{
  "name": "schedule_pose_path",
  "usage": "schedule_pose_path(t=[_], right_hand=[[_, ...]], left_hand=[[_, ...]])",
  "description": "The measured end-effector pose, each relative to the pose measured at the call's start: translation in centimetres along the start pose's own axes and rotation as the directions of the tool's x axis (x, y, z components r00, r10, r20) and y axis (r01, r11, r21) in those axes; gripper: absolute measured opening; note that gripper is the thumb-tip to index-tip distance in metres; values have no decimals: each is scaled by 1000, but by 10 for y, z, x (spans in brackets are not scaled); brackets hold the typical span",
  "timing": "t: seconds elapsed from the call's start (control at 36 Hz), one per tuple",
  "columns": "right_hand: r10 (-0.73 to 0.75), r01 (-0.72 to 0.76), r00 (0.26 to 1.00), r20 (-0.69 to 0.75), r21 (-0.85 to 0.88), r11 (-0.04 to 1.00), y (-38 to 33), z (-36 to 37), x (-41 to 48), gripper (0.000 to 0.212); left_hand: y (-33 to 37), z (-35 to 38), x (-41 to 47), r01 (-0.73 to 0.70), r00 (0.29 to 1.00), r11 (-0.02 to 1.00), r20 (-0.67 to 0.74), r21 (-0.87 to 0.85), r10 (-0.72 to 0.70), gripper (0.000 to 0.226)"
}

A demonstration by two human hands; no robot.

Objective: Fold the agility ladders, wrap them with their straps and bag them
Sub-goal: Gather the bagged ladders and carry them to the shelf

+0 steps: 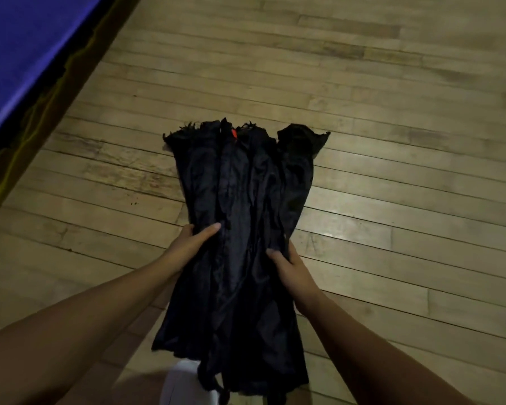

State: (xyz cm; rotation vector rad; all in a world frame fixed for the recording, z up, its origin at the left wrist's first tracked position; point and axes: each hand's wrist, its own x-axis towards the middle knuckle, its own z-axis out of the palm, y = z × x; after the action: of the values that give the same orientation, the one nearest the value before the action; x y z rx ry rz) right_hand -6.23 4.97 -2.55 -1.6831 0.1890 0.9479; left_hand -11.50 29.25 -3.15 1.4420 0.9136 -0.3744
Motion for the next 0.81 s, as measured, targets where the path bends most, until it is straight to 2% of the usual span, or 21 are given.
schedule_pose_path(t=[0.06, 0.11, 0.22, 0.31, 0.36, 0.44, 0.5, 0.56, 0.61, 0.67, 0.81], right_hand=[[-18, 18, 1000, -2, 46, 999, 2, 3, -1, 52], [-45, 46, 999, -14, 32, 998, 3, 5, -3, 54], [31, -30, 996, -83, 11, 999, 9, 2, -1, 75], [119, -111, 989, -88, 84, 990, 13, 0, 0, 94], [122, -114, 992, -43, 152, 982, 16, 5, -2, 103], [133, -127, 991, -2, 278, 952, 26, 11, 1, 103], [150, -155, 988, 41, 340, 927, 32, 12, 2, 99], [146, -166, 986, 84, 347, 923, 33, 10, -4, 93], [136, -170, 983, 121, 336, 927, 34, 9, -8, 89], [134, -176, 980, 146, 331, 927, 36, 6, -12, 86], [66, -97, 992, 108, 311, 945, 34, 8, -28, 80]], left_hand=[[1, 10, -4, -9, 998, 1000, 56, -6, 9, 105], [-3, 20, -5, -13, 998, 1000, 62, -14, 14, 112], [-5, 28, -8, 35, 999, 997, 39, -70, -32, 121], [-11, 36, -18, 92, 995, 977, 55, -191, -83, 94], [-14, 52, -25, 108, 991, 959, 109, -263, -81, 71], [-11, 75, -34, 107, 982, 956, 181, -273, -58, 53], [-12, 80, -35, 100, 978, 963, 202, -250, -50, 56], [-12, 80, -35, 73, 987, 977, 156, -198, -42, 55], [-12, 76, -35, 10, 998, 994, 68, -113, -2, 62], [-16, 73, -36, -24, 998, 998, 63, -52, 27, 79], [-18, 79, -46, 30, 992, 985, 123, -171, -9, 67]])
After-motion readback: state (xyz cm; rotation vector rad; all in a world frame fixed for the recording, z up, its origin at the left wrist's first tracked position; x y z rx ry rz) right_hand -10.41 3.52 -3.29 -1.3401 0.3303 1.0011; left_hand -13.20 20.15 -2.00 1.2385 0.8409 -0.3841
